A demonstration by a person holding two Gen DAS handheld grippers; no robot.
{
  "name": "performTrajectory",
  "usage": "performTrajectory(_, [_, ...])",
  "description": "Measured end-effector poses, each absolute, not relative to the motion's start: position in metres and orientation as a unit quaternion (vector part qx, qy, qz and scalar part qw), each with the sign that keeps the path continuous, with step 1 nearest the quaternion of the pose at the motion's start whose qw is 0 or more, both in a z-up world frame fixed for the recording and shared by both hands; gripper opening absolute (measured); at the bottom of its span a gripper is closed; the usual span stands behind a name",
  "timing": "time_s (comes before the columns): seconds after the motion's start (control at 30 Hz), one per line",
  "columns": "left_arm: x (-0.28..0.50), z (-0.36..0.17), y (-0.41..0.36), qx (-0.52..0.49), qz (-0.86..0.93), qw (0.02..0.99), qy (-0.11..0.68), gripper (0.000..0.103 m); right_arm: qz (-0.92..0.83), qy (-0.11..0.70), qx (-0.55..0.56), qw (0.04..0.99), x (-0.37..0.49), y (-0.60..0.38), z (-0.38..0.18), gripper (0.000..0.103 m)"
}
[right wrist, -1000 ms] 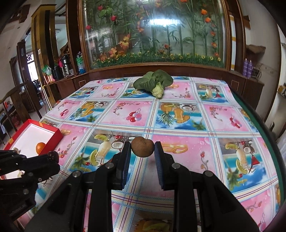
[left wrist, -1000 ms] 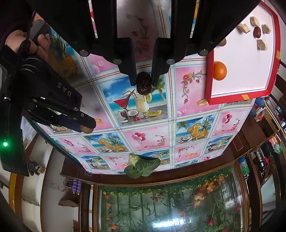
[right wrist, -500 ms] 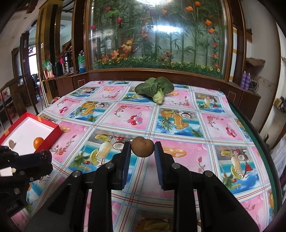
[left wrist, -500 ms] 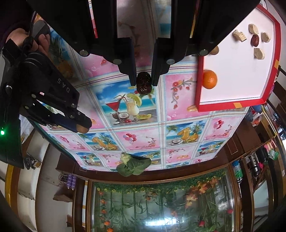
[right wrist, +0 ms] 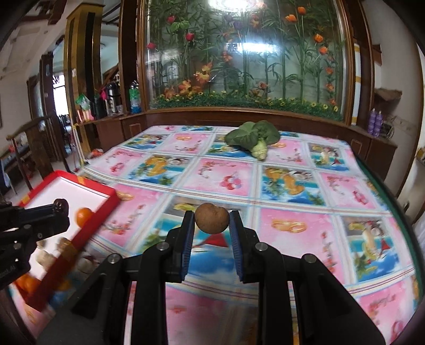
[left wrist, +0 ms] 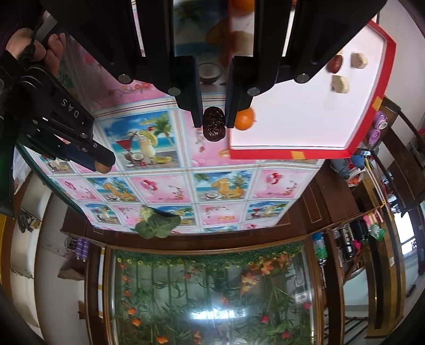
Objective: Organize fruits
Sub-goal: 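Carry the brown fruit and the date over the red tray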
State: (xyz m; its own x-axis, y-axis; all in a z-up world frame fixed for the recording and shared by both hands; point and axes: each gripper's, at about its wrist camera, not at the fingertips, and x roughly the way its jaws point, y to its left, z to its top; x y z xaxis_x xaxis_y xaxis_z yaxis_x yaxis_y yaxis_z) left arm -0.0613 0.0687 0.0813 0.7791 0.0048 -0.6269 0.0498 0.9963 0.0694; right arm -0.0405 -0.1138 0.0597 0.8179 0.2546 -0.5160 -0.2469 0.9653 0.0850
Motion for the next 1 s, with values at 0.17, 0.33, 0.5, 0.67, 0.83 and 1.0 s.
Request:
performTrajectory(0.17, [-0.070,0.083,0.095,0.033,0.011,0.945,0.325,0.015,0.161,0.269,0.023,0.949,-0.049,-0.087,0.063,0.029])
performTrajectory(0.33, [-0.075,0.082,0.118,0.023,0.032,0.946,0.322,0.015,0.203,0.279,0.042,0.938,-0.055,-0.056,0.066,0.029])
performTrajectory(0.5, [-0.082,0.079,0.143,0.012,0.051,0.946,0.320,0.015,0.240,0.288,0.041,0.926,-0.065,-0.022,0.068,0.029])
performTrajectory(0.67, [-0.087,0.075,0.162,0.002,0.067,0.945,0.321,0.015,0.271,0.292,0.024,0.917,-0.077,0.008,0.069,0.029])
performTrajectory(0.83, [-0.089,0.068,0.177,-0.003,0.080,0.942,0.327,0.015,0.299,0.306,0.015,0.904,-0.083,0.033,0.067,0.029])
performTrajectory(1.0, [-0.089,0.060,0.187,-0.008,0.088,0.938,0.336,0.015,0.313,0.320,0.004,0.894,-0.088,0.049,0.060,0.029])
